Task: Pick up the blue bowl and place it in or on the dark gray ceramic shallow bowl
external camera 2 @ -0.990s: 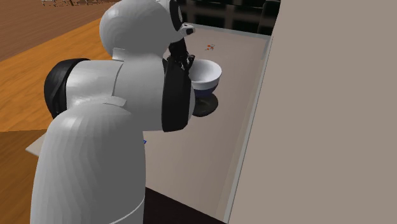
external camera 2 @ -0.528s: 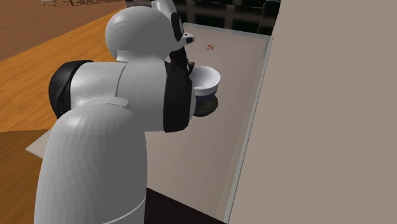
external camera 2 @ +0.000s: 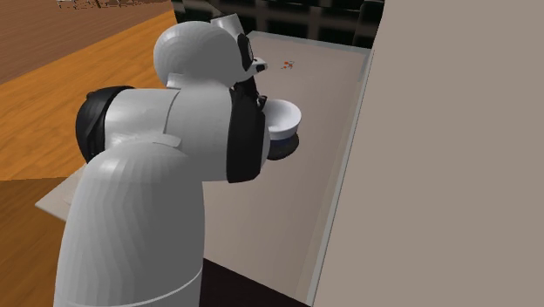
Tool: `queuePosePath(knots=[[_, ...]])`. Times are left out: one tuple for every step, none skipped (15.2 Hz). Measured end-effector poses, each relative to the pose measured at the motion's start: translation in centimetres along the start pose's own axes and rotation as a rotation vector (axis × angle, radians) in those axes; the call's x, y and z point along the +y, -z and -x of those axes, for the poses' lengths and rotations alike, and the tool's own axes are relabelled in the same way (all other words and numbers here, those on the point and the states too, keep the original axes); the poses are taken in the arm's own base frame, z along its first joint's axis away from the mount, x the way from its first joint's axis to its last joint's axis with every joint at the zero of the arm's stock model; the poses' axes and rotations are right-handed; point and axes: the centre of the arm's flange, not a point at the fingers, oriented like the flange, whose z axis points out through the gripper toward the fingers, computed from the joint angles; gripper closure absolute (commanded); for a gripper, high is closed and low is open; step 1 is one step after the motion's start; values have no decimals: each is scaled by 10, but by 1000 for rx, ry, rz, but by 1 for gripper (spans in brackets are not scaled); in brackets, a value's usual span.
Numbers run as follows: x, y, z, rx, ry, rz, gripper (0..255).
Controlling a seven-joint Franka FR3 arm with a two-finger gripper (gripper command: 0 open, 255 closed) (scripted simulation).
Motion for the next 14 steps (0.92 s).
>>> queuePosePath(knots=[[0,-2,0,0,0,0,255],[0,-2,-1,0,0,0,255],[-1,-3,-1,0,0,0,255],[-1,-3,-1,0,0,0,255],[-1,-3,-1,1,0,0,255],[-1,-3,-1,1,0,0,255],[-1,-3,-1,1,0,0,0],[-1,-3,-1,1,0,0,0],[-1,-2,-1,1,0,0,0],[-1,-2,-1,2,0,0,0],[-1,-2,-1,2,0,0,0],[-1,-2,-1,2,0,0,0],[-1,-2,-1,2,0,0,0],[-1,4,-1,2,0,0,0]])
